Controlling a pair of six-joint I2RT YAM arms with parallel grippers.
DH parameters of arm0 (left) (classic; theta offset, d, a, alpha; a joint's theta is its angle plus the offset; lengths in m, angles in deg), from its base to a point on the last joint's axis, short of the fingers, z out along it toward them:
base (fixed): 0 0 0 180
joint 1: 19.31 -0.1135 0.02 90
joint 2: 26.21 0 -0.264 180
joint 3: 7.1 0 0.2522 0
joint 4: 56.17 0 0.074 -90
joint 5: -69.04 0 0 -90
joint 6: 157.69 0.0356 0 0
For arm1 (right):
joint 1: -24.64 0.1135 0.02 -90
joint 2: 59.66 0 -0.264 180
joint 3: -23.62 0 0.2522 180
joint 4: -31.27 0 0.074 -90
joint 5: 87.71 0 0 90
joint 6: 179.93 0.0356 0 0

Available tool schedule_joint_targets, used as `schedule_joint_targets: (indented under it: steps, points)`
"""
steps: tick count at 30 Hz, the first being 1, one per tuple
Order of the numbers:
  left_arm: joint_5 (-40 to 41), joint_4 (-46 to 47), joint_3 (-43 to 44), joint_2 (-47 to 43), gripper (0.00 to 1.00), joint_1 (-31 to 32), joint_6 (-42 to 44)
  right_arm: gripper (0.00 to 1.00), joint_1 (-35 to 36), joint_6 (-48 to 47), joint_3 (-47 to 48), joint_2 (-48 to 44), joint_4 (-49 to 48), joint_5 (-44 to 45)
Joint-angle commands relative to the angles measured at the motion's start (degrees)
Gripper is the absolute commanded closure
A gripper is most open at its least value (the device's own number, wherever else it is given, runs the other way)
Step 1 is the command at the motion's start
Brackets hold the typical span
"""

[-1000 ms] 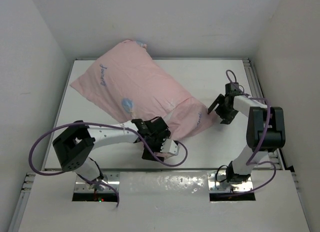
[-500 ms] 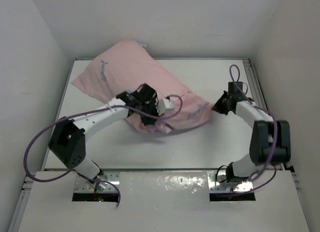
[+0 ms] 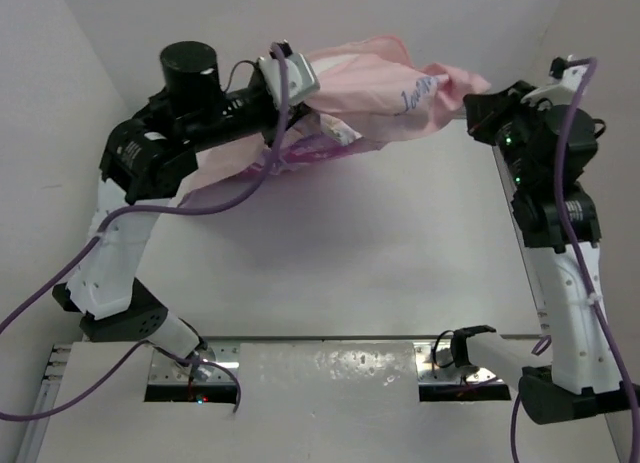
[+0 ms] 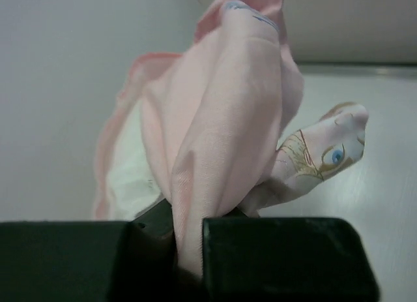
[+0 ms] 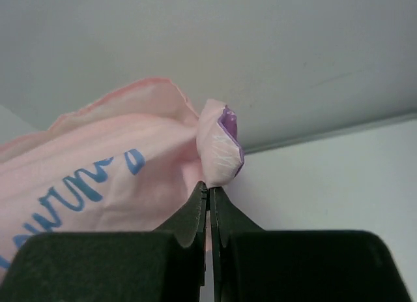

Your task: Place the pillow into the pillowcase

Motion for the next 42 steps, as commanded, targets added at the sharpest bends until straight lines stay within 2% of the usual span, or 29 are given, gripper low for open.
schedule_joint_targets:
  steps: [1,5,9,10,13,15,16,17,19,20,21,22,23,26,27,28,29,30,31,32,33,35,36,38,42]
  points:
    - [0.9,13.3,9.0,-0.2,1.00,2.2,-6.8,1.00,1.5,-7.2,10.0,0.0,5.1,6.1]
    - [4.4,22.0,17.3,1.8,1.00,2.1,-13.1,1.00,1.6,-11.2,26.1,1.7,8.7,8.5]
    - [10.4,31.4,28.1,5.6,1.00,0.7,-18.1,1.00,1.5,-13.6,39.7,8.0,11.8,9.1]
    - [15.3,34.8,30.3,6.2,1.00,-0.5,-18.6,1.00,1.5,-13.6,41.2,9.0,11.5,8.8]
    - [28.1,39.4,29.0,7.0,1.00,-3.0,-16.8,1.00,1.5,-11.0,42.1,12.9,8.2,6.1]
    - [34.2,40.7,21.9,6.0,1.00,-5.2,-14.7,1.00,1.5,-7.3,41.2,15.4,6.6,3.6]
    - [35.3,41.0,18.5,5.5,1.00,-8.4,-14.3,1.00,1.8,-6.1,41.0,19.0,6.2,1.0]
    - [36.6,41.1,10.3,4.4,1.00,-10.3,-14.2,1.00,2.3,-5.2,40.8,21.0,6.0,0.2]
    - [35.5,40.8,1.5,3.3,1.00,-16.8,-15.9,1.00,5.3,-4.7,39.7,27.4,5.7,0.1]
    - [33.8,41.0,-7.2,2.7,1.00,-19.2,-16.7,1.00,6.2,-4.8,39.2,29.5,5.6,0.1]
    - [29.7,40.5,-10.9,2.8,1.00,-23.8,-18.9,1.00,7.7,-4.5,38.6,33.9,5.7,0.1]
    - [27.2,40.0,-14.1,3.2,1.00,-26.0,-19.7,1.00,8.1,-4.3,38.6,33.9,6.0,0.1]
    - [23.3,38.6,-19.0,4.7,1.00,-28.1,-21.7,1.00,8.9,-3.7,38.6,38.6,6.3,0.4]
    - [18.8,36.7,-24.6,9.7,1.00,-34.9,-24.2,1.00,9.3,-2.3,40.4,47.5,8.6,-0.2]
    - [16.1,36.1,-27.6,11.0,0.98,-38.0,-25.6,0.94,9.3,-2.4,41.2,49.4,10.5,-0.4]
    - [14.5,35.8,-29.1,12.1,0.94,-38.9,-25.9,0.77,9.5,-2.8,42.5,51.1,11.5,-0.5]
    - [13.2,35.5,-30.1,15.0,0.90,-41.2,-26.0,0.36,9.8,-4.5,42.8,53.3,12.4,-1.3]
    - [12.8,35.3,-32.1,16.4,0.85,-44.1,-26.8,0.21,10.4,-5.7,42.9,54.1,14.7,-1.3]
    - [12.7,35.5,-32.8,17.7,0.81,-45.6,-27.0,0.02,10.8,-6.5,41.9,54.1,15.7,-0.8]
    - [12.9,35.7,-33.6,20.1,0.77,-47.0,-27.2,0.01,11.3,-8.5,40.4,53.1,16.4,-0.7]
    - [13.7,36.8,-34.3,21.4,0.62,-49.9,-27.4,0.01,12.0,-8.9,38.3,51.8,17.3,-0.6]
    - [14.8,37.0,-35.1,24.9,0.43,-52.4,-27.3,0.01,12.9,-8.8,27.6,48.3,16.0,-1.4]
    - [14.9,35.8,-34.5,25.8,0.23,-54.6,-27.0,0.01,13.8,-8.7,17.9,43.6,12.7,-4.0]
    - [13.8,32.7,-32.4,28.0,0.03,-57.6,-27.5,0.01,15.7,-8.6,8.7,39.3,7.7,-6.9]
    - [8.0,32.6,-33.3,26.2,0.00,-62.3,-29.2,0.01,18.4,-5.9,-11.7,29.7,2.7,-11.8]
